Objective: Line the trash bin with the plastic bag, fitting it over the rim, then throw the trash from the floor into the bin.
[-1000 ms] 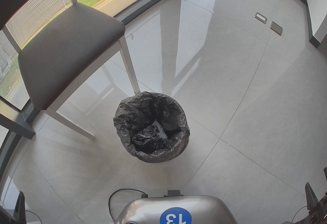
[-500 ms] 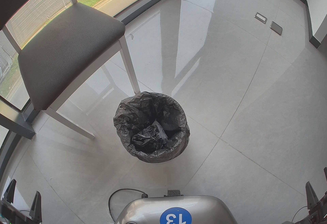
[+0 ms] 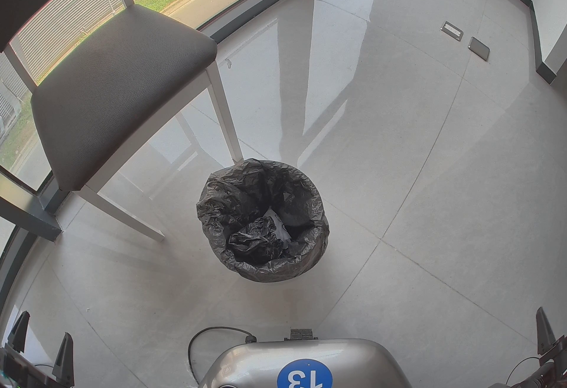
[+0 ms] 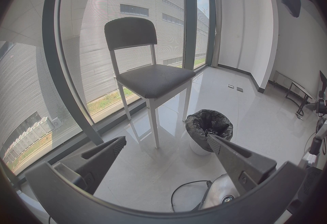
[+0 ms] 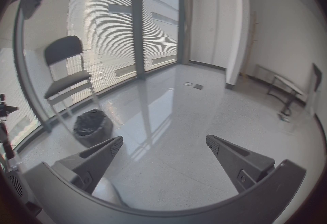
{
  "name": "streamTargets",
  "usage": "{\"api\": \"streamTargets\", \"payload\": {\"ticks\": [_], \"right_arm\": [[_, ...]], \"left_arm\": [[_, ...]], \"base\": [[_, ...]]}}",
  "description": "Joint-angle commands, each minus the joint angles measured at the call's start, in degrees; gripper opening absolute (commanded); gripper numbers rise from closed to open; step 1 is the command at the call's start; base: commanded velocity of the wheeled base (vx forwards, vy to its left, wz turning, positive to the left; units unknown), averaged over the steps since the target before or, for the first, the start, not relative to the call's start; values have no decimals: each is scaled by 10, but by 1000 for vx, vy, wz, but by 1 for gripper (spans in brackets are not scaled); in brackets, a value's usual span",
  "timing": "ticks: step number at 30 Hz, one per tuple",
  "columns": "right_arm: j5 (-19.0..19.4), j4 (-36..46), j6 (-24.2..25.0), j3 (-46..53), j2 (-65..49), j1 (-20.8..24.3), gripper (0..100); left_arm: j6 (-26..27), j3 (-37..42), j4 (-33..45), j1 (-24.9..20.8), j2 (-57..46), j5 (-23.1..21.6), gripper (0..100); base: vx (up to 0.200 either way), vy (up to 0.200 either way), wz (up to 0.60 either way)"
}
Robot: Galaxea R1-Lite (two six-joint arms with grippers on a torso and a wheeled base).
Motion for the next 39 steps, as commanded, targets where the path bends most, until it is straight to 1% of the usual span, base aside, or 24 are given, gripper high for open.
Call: {"api": "streamTargets", "payload": {"ticks": [1,2,4,5,6,7,9,11,14,17,18,19,20,21,22,23,24,25,27,29,31,34,37,39], "right_arm": [[-88,5,7,-4,-7,0,100],[-88,5,6,-4,-7,0,100],[-58,5,-12,-3,-7,0,100],[-58,5,-12,-3,-7,0,100],[25,2,-23,-1,-7,0,100],[56,3,-27,-1,-7,0,100],[91,8,-31,-3,-7,0,100],[108,9,-33,-3,-7,0,100],[110,6,-31,-2,-7,0,100],[138,-4,-53,2,-7,0,100],[140,-6,-54,2,-7,0,100],[128,-4,-52,2,-7,-1,100],[92,-2,-49,1,-7,-1,100],[16,0,-33,-1,-7,-1,100],[4,0,-30,-1,-7,-1,100],[-126,0,-8,-2,-7,-1,100],[-162,-1,-2,-1,-7,-1,100],[-175,-6,-6,2,-7,-1,100],[-163,-13,-18,3,-7,0,100],[-110,-19,-52,6,-7,0,100],[-44,-12,-52,5,-7,0,100],[-30,-8,-36,4,-7,1,100],[-26,-8,4,4,-7,1,100],[-9,-8,2,4,-7,1,100]], "left_arm": [[0,10,0,0,-6,0,100],[0,10,0,0,-6,0,100],[1,10,0,1,-6,-1,100],[1,10,0,1,-6,-1,100],[1,10,0,1,-6,-1,100],[1,10,0,1,-6,-1,100],[2,10,0,1,-6,-1,100],[1,10,0,1,-6,-1,100],[1,10,0,1,-6,-1,100],[1,10,0,1,-6,-1,100],[1,10,0,1,-6,-1,100],[1,10,0,0,-6,-1,100],[1,10,0,1,-6,-1,100],[1,10,0,1,-6,-1,100],[2,10,0,1,-6,-1,100],[2,10,0,1,-6,-1,100],[2,10,0,1,-6,-2,100],[2,10,0,1,-6,-2,100],[1,10,-1,1,-6,-1,100],[2,10,-1,1,-6,-1,100],[1,10,-1,1,-6,-1,100],[2,10,0,1,-6,-2,100],[3,10,0,1,-6,-2,100],[3,10,0,1,-6,-2,100]], "base": [[0,0,0],[0,0,0],[0,0,0],[0,0,0],[0,0,0],[0,0,0],[0,0,0],[0,0,0],[0,0,0],[0,0,0],[0,0,0],[0,0,0],[0,0,0],[0,0,0],[0,0,0],[0,0,0],[0,0,0],[0,0,0],[0,0,0],[0,0,0],[0,0,0],[0,0,0],[0,0,0],[0,0,0]]}}
